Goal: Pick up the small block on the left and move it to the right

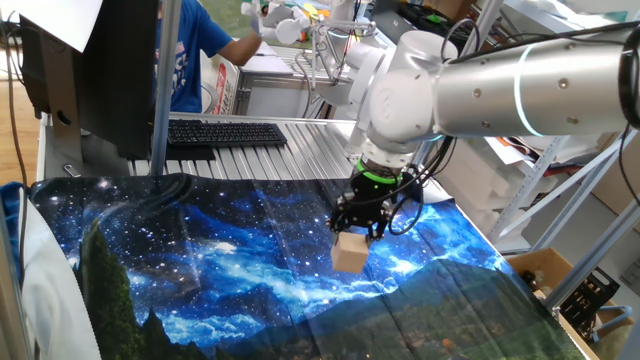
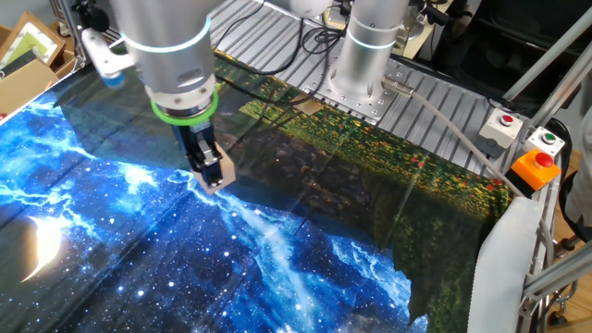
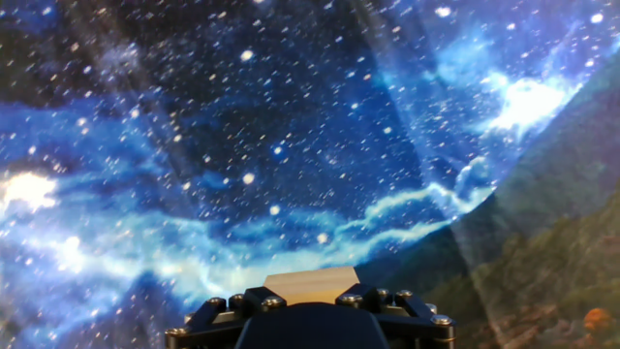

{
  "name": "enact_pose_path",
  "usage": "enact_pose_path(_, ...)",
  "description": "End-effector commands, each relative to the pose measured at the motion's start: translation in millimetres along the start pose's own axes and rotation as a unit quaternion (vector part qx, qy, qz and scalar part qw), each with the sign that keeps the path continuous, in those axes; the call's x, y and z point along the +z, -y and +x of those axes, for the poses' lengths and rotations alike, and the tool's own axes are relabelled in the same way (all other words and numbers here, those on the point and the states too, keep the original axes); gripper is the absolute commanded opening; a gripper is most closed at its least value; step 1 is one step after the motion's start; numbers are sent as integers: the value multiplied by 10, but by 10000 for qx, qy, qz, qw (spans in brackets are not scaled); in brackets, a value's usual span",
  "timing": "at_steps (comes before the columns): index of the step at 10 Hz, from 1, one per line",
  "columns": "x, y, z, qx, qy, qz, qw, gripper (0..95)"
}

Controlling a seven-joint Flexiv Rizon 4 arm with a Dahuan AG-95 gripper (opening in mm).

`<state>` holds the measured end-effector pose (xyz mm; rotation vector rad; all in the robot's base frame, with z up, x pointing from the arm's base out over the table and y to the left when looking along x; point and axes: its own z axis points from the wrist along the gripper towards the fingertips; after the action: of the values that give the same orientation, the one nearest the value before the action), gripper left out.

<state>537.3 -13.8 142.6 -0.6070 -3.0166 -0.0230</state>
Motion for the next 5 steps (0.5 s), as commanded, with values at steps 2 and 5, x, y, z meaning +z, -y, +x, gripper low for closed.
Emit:
enact_pose_path(2,63,-53,137,6,52,-12,10000,0)
enact_pose_path(5,58,-81,186,-26,56,1,10000,0)
